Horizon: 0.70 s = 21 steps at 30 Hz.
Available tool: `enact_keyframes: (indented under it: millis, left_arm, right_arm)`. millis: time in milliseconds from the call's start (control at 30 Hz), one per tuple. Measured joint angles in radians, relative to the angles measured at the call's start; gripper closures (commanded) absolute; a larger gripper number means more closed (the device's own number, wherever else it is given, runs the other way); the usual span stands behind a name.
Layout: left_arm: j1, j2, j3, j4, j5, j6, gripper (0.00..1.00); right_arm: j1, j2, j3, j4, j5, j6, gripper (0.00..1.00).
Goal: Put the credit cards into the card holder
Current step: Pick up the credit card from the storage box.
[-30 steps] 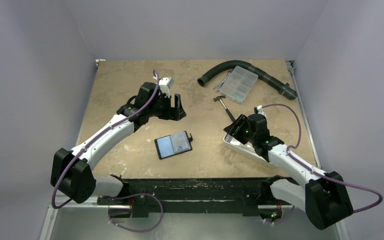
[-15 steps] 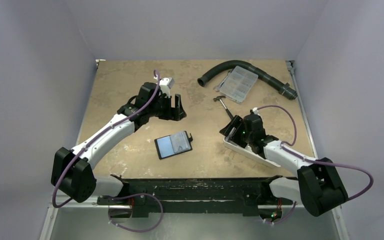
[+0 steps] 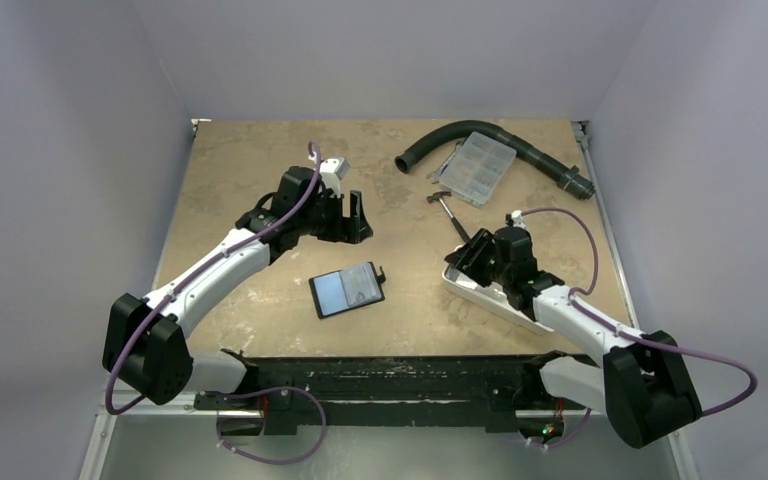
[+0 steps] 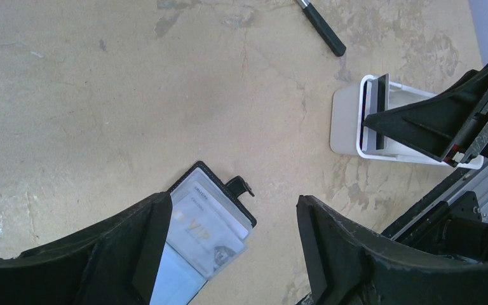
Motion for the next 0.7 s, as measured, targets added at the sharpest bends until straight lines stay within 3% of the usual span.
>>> enact_keyframes:
  millis: [67,333,700]
  left_arm:
    - [0.000,0.000,0.000,0.000,0.000,0.000,0.24]
    - [0.000,0.002,0.000,0.000,0.000,0.000,0.24]
    - [0.000,0.002,0.000,0.000,0.005,0.000,0.24]
  right_arm:
    - [-0.001,0.000,0.000,0.000,0.000,0.002,0.62]
    - [-0.006,-0.003,0.000,-0.008,0.000,0.004,0.74]
    - [-0.008,-0.088,0.004,-0.096,0.010,-0.008,1.00]
